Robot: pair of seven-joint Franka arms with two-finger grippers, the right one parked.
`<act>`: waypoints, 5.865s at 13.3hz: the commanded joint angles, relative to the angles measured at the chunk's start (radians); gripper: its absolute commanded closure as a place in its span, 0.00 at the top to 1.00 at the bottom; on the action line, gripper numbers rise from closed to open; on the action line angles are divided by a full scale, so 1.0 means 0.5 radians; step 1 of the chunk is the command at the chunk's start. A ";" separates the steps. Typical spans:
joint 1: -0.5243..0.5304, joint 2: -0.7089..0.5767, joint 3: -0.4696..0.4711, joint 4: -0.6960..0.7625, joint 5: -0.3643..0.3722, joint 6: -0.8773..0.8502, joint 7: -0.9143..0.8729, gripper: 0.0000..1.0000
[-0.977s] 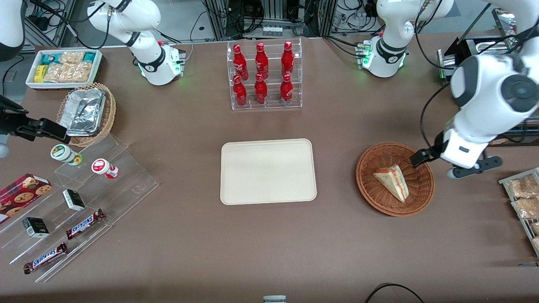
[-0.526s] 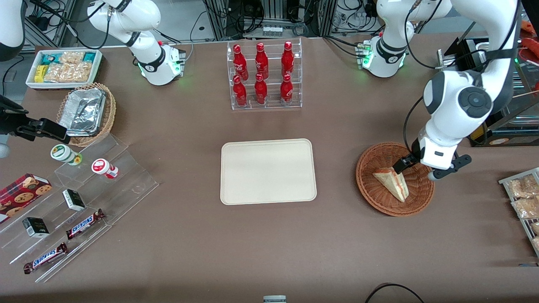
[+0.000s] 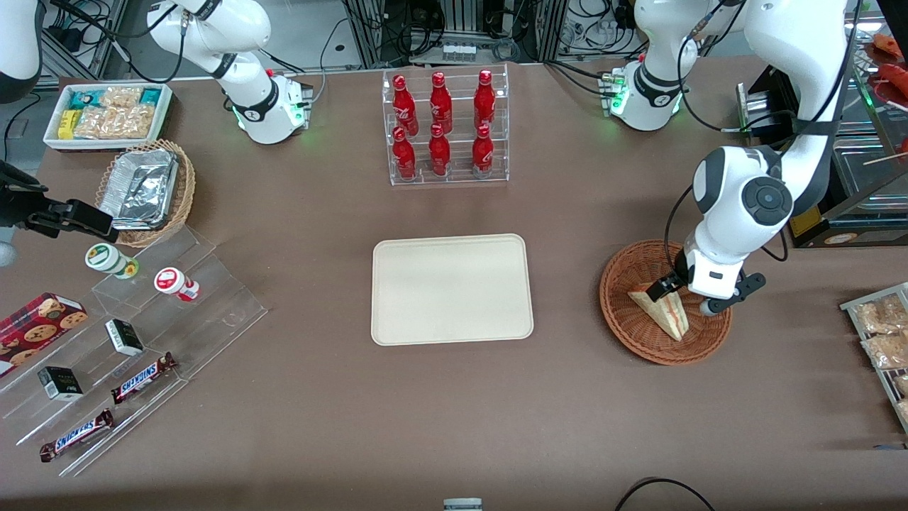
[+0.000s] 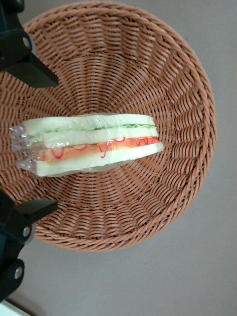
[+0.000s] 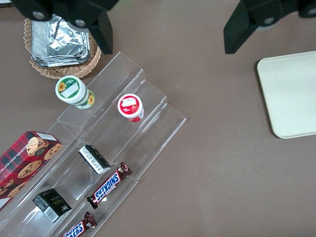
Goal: Place sandwich from basket to tray
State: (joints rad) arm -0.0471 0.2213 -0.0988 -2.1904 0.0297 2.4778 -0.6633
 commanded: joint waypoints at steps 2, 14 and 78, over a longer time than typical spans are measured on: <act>-0.010 0.103 0.001 0.006 -0.001 0.137 -0.039 0.99; -0.010 -0.095 0.001 0.140 0.186 -0.355 0.004 0.00; 0.082 0.144 -0.797 1.503 0.365 -1.602 -0.104 1.00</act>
State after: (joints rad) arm -0.0429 0.3510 -0.5153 -1.4095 0.2689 1.7111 -0.8113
